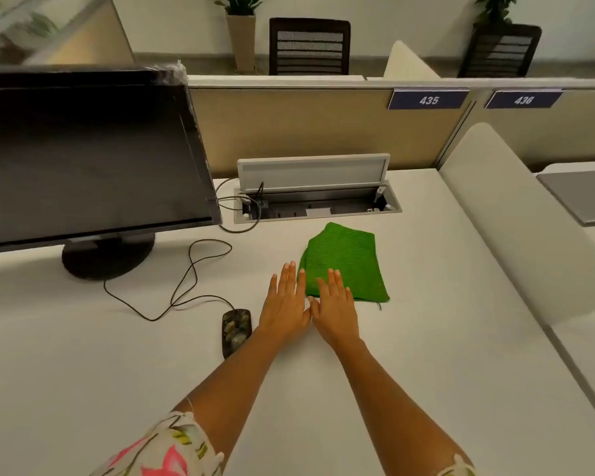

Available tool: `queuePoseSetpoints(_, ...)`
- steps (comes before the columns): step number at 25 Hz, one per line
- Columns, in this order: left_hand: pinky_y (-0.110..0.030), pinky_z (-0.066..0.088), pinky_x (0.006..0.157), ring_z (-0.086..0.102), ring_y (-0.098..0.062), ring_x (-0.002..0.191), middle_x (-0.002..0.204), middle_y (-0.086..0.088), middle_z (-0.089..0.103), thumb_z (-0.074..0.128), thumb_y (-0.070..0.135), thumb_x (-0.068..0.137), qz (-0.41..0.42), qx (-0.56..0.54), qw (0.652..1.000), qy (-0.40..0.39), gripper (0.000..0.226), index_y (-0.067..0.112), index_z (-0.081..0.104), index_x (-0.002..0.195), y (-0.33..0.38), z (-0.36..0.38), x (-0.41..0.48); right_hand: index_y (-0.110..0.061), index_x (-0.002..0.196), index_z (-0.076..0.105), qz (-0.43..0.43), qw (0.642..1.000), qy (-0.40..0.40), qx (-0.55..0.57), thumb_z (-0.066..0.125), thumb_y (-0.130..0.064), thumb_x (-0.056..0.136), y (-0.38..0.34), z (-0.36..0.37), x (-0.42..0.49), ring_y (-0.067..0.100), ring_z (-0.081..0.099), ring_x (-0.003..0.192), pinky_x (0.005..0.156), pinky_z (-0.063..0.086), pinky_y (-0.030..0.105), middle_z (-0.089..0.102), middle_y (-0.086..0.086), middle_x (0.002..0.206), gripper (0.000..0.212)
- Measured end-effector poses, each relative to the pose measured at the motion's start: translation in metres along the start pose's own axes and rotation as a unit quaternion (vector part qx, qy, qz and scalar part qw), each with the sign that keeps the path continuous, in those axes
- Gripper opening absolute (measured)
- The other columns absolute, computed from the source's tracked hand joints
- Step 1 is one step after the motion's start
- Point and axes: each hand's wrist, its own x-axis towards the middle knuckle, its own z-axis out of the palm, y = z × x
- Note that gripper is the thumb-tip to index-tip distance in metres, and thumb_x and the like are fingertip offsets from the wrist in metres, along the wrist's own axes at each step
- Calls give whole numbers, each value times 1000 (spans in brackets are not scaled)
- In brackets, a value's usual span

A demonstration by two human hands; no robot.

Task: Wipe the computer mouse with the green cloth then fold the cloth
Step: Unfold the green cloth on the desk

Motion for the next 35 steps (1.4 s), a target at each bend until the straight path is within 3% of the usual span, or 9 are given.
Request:
queuePoseSetpoints(11, -44, 6, 120, 0, -25, 148, 160, -12, 3, 38, 17, 93, -23, -58, 996, -69, 67, 5, 4, 150, -10, 26, 36, -12, 137, 43, 3, 999, -19, -40, 40, -35, 99, 16, 21, 52, 25, 23, 145, 112, 29, 44, 32, 13, 154, 45)
queuePoseSetpoints(14, -45, 5, 120, -2, -25, 148, 160, -12, 2, 39, 16, 91, -26, -49, 997, -58, 69, 5, 4, 150, -7, 33, 33, -6, 109, 61, 44, 995, 89, 29, 46, -23, 99, 11, 19, 59, 35, 63, 109, 79, 47, 39, 66, 19, 117, 26)
queuePoseSetpoints(17, -43, 5, 120, 1, -24, 148, 160, -12, 4, 39, 15, 91, -31, -65, 997, -40, 68, 5, 7, 150, -2, 38, 29, -11, 92, 60, 129, 970, 146, 145, 47, -28, 98, 7, 10, 62, 30, 64, 66, 54, 40, 34, 68, 10, 75, 23)
queuePoseSetpoints(20, -38, 20, 115, 26, -25, 142, 153, -13, 31, 41, 6, 88, -39, -148, 987, 47, 58, 5, 29, 145, 3, 35, 26, -12, 97, 65, 82, 979, 116, 145, 51, -29, 97, 6, 14, 56, 29, 65, 97, 77, 46, 39, 72, 9, 99, 22)
queuePoseSetpoints(23, -38, 39, 91, 51, -30, 114, 125, -13, 60, 41, 5, 88, -151, -336, 924, 99, 42, 11, 48, 129, 13, 21, 32, -11, 112, 66, 71, 982, 64, 165, 49, -24, 97, 7, 24, 46, 23, 42, 135, 108, 30, 42, 58, 10, 135, 27)
queuePoseSetpoints(27, -36, 46, 87, 60, -31, 103, 111, -12, 66, 47, 39, 95, -315, -515, 797, -7, 40, 8, 53, 120, 16, 4, 56, -7, 123, 61, 75, 962, 60, 257, 47, -17, 96, 12, 22, 40, 22, 43, 135, 112, 32, 47, 57, 12, 135, 32)
queuePoseSetpoints(30, -50, 55, 86, 65, -37, 91, 83, -15, 64, 61, 43, 88, -324, -606, 725, -53, 41, 3, 65, 84, 12, 0, 65, -14, 110, 70, 81, 933, 64, 344, 46, -16, 94, 15, 12, 35, 19, 63, 102, 85, 50, 37, 72, 6, 106, 28)
queuePoseSetpoints(32, -51, 56, 85, 66, -37, 96, 87, -16, 66, 65, 30, 86, -325, -661, 672, -72, 26, 4, 68, 86, 11, -4, 67, -24, 93, 72, 73, 916, 67, 389, 45, -18, 90, 15, 4, 32, 7, 55, 66, 59, 42, 23, 67, -7, 70, 28)
queuePoseSetpoints(35, -40, 57, 79, 65, -26, 85, 90, -12, 68, 62, 14, 84, -317, -686, 652, -72, 4, 14, 66, 85, 13, -10, 67, -36, 84, 73, 83, 901, 72, 419, 45, -22, 84, 16, -8, 31, 1, 48, 49, 47, 35, 13, 64, -12, 59, 31)
